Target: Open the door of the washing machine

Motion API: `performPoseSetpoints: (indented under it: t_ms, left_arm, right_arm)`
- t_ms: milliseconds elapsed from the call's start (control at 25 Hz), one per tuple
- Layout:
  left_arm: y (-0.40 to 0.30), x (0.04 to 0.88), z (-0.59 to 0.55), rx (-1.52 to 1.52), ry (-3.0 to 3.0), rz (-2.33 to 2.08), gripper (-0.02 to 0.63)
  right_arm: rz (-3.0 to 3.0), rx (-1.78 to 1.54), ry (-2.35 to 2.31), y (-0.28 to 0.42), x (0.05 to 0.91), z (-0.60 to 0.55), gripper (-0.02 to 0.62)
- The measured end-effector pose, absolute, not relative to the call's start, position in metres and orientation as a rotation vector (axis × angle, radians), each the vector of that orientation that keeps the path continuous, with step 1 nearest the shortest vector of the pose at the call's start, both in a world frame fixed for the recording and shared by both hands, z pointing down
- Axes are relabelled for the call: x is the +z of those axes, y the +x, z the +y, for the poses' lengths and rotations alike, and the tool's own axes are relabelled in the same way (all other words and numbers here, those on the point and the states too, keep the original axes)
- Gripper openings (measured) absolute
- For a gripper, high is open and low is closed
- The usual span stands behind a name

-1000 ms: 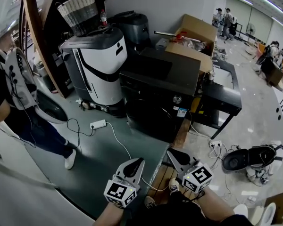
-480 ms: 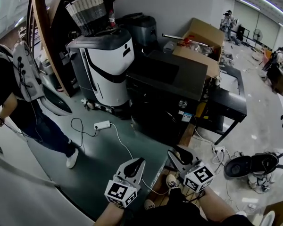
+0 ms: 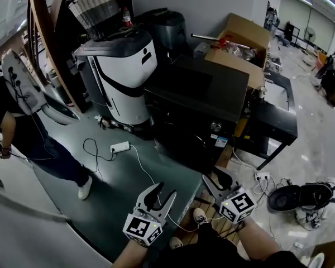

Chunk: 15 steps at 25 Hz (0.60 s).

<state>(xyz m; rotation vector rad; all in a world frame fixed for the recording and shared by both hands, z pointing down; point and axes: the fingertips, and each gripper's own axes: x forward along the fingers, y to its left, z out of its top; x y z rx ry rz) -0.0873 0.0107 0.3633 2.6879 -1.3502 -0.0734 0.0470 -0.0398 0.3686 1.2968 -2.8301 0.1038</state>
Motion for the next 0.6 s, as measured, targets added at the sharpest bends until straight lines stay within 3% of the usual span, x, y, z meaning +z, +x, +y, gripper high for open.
performPoseSetpoints:
  t_ms: [600]
  left_arm:
    - [-0.024, 0.390, -0.095, -0.022, 2.724, -1.373, 0.250]
  right_arm:
    - [-2.717, -0.062, 1.339, 0.098, 0.417, -0.163, 0.161]
